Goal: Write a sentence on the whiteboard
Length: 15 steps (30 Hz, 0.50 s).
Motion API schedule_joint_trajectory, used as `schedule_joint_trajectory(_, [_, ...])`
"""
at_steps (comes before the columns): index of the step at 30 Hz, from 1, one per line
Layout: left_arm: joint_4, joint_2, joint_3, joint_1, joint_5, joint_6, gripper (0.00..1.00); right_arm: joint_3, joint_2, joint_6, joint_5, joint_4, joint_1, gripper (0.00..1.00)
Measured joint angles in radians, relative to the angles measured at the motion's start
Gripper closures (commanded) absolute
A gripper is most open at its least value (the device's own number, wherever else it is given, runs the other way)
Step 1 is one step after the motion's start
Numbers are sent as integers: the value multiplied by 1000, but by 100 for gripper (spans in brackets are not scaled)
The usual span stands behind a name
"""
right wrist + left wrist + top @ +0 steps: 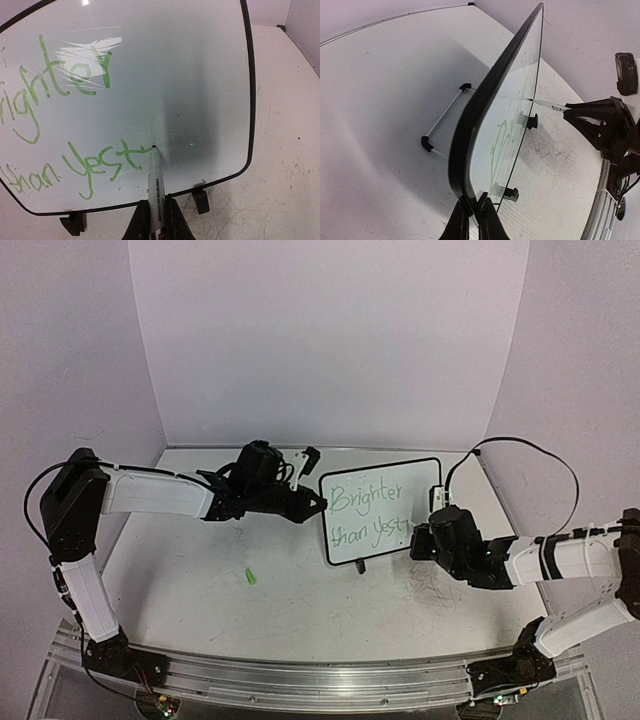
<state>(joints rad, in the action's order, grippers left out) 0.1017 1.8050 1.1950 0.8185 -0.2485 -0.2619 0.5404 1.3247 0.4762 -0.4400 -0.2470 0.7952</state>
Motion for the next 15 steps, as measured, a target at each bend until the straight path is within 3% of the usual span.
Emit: schedule_joint_trajectory(15, [0,0,0,0,0,0,100,0,-6,-41,27,-26,-1,100])
